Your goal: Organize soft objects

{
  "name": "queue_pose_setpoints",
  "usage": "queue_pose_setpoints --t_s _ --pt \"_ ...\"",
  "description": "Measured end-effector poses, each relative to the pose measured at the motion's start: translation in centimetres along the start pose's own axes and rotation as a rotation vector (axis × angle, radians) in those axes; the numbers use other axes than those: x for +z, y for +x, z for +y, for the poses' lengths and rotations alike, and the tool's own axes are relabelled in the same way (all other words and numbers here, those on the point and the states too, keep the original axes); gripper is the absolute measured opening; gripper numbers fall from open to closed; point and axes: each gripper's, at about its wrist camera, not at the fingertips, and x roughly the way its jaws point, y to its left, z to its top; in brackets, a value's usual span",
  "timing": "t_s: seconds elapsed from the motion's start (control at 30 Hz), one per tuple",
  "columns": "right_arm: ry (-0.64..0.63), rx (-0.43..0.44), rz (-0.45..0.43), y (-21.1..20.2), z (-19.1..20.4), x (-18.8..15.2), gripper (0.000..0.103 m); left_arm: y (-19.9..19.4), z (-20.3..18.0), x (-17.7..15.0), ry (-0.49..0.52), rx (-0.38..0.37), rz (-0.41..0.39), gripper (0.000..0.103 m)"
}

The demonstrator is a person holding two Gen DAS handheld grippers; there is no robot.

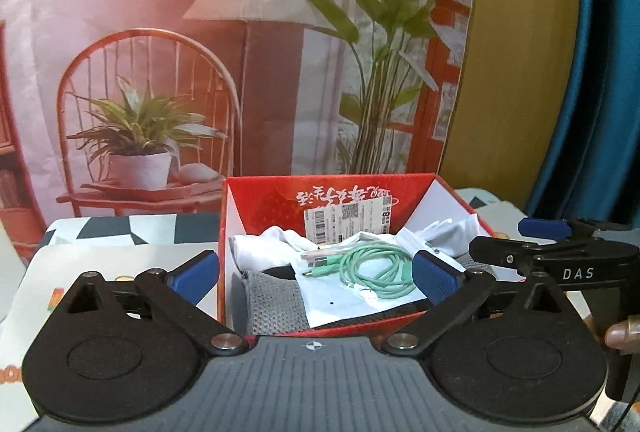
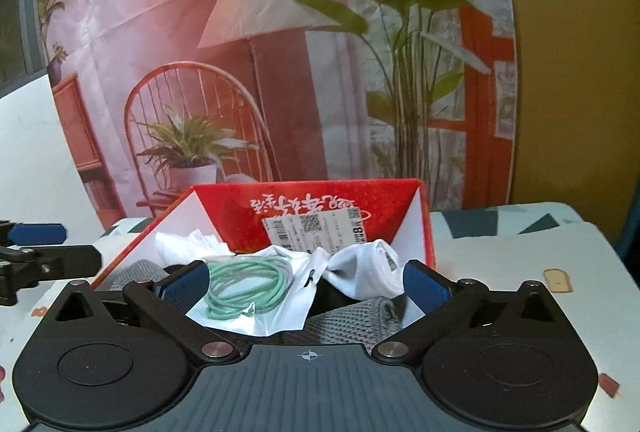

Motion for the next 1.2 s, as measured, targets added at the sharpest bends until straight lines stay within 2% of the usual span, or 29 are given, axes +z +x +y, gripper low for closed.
queue_pose_setpoints --t_s 0.27,0.4,0.47,0.6,0.8,0.93,1.2 --pt "-0.001 -0.028 -0.049 -3.2 1.2 0.0 0.103 -3.7 -1.4 -0.6 0.018 0.094 -0.012 0.103" --pt "-0.02 -0.079 -0.061 -5.4 2.4 0.1 0.103 -6.4 -2.8 -0.5 0.05 0.166 -0.033 0.103" --pt "-0.026 -0.092 -0.066 -6.9 3.2 0.2 0.103 -8.2 -3.4 -0.4 0.053 0.168 -0.065 0.103" --pt "-0.051 -0.054 -0.075 -10.3 4.5 0.5 0.103 -11.9 -4.3 -0.2 0.011 0.151 -0.108 0.103" --pt "-0.055 -0.026 -0.093 -16.0 6.3 1.0 0.103 -18.3 -7.1 0.1 0.036 0.191 -0.162 0.103" --pt "-0.023 -0.01 -0.09 -19.3 6.8 0.8 0.103 -22.6 -8.3 0.0 -0.006 0.161 -0.206 0.103" --pt "-0.029 -0.053 -0.13 -25.2 7.5 0.0 0.103 -26.3 -9.5 -1.2 -0.048 0.222 -0.212 0.103"
